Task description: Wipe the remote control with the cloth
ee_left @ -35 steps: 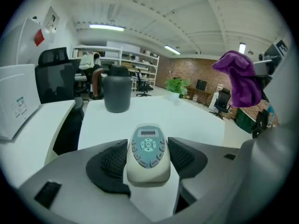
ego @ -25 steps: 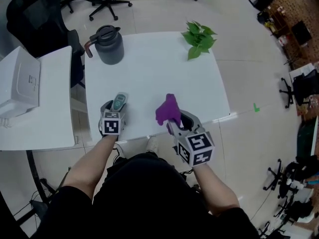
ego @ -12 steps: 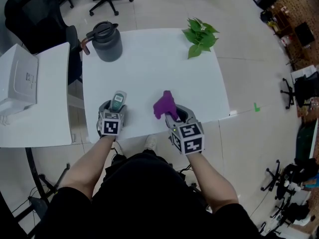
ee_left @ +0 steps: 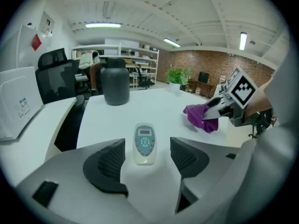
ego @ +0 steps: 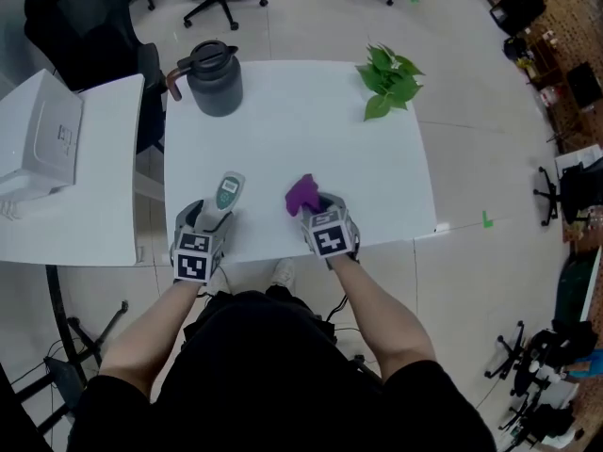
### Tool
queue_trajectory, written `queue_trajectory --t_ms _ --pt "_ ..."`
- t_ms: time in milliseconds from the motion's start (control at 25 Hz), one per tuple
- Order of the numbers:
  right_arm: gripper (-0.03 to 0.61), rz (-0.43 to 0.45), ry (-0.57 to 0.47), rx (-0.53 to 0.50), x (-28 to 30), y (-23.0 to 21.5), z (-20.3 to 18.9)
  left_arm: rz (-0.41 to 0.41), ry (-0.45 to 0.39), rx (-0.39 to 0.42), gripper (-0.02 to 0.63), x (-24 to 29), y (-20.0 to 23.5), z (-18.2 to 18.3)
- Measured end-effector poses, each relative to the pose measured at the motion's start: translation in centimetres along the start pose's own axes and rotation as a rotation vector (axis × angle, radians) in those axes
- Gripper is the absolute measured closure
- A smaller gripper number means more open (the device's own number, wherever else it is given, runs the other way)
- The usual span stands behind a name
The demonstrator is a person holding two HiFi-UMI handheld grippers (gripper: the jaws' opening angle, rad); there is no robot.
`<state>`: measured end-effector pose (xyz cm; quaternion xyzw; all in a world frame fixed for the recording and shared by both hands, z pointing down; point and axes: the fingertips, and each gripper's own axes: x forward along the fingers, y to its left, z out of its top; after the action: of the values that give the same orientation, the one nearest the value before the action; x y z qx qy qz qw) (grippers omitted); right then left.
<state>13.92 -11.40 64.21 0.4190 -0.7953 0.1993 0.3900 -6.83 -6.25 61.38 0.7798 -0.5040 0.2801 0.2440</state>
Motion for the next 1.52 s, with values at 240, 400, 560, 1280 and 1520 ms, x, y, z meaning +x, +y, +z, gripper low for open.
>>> queue_trajectory --t_ms 240,400,560,1280,1520 --pt "0.409 -0.023 0.07 -0.031 2.6 -0.6 -1.2 -0.009 -0.035 0.044 0.319 -2.3 -0.1 0.3" --pt "0.336 -0.013 0.091 -0.024 2.2 -0.3 -1.6 -0.027 -0.054 0.058 0.336 -3.5 -0.1 1.0" --pt "0.334 0.006 0.006 0.035 -1.9 0.5 0.1 -0.052 -0.113 0.077 0.339 -5.8 0.0 3.0" --pt "0.519 0.051 -0.514 0.038 -17.5 11.8 13.7 -0.236 -0.405 0.207 0.517 -15.7 -3.7 12.2" --pt "0.549 0.04 -0.55 0.001 -18.6 14.3 15.1 -0.272 -0.448 0.293 0.6 -17.6 -5.0 13.5"
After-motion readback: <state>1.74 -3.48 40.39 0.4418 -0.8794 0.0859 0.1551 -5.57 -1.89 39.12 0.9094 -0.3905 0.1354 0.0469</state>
